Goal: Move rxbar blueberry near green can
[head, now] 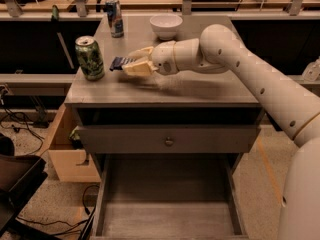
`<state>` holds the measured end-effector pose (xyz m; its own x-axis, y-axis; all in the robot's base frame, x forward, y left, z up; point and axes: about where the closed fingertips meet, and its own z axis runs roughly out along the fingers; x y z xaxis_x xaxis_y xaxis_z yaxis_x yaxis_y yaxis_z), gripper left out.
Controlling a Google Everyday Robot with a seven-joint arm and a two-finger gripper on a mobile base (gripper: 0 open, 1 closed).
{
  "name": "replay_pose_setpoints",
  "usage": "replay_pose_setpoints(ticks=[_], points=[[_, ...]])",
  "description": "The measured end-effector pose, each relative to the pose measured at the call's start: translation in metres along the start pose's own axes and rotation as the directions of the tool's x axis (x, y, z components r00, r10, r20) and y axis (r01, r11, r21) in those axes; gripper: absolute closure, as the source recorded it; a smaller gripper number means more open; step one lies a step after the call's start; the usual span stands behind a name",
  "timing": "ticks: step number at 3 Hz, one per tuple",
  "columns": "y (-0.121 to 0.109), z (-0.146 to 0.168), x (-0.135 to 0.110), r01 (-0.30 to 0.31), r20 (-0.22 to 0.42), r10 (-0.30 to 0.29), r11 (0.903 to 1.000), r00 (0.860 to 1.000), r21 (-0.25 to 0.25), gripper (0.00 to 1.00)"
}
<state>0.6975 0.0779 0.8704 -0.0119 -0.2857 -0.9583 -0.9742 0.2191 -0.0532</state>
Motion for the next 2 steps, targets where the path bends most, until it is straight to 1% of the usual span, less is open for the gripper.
replay_pose_setpoints(ticks=[2], points=[[0.0028,0.0054,-0.0005,0.0,0.001,0.0,1.0,1.0,-0.01,0.07]])
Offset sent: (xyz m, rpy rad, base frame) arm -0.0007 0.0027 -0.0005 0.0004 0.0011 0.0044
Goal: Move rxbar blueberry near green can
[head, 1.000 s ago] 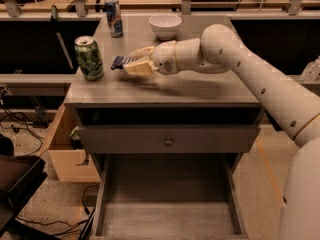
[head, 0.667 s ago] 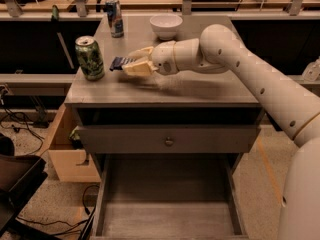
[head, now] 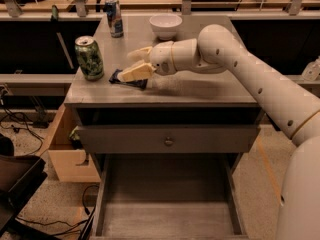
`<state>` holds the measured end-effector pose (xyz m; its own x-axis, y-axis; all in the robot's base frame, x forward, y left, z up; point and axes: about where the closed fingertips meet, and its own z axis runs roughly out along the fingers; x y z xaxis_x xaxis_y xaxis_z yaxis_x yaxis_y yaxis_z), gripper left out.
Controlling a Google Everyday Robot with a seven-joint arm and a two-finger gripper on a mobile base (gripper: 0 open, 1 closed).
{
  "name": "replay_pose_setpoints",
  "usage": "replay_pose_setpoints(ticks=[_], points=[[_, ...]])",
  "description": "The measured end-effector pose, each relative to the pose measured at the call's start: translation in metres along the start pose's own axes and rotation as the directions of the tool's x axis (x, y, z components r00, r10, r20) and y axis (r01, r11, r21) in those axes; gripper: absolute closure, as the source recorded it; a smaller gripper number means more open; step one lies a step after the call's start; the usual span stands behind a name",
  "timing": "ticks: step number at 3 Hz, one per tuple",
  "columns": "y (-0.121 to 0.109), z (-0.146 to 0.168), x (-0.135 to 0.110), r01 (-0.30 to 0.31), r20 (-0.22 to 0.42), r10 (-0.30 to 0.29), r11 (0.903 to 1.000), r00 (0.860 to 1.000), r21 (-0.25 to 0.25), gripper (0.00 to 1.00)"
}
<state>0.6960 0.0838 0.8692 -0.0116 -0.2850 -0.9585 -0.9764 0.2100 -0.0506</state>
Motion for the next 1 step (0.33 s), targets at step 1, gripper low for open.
replay_pose_setpoints(ticks=[1], points=[[0.001,0.002,-0.0002,0.0,0.0,0.0,1.0,1.0,-0.004,0.0]])
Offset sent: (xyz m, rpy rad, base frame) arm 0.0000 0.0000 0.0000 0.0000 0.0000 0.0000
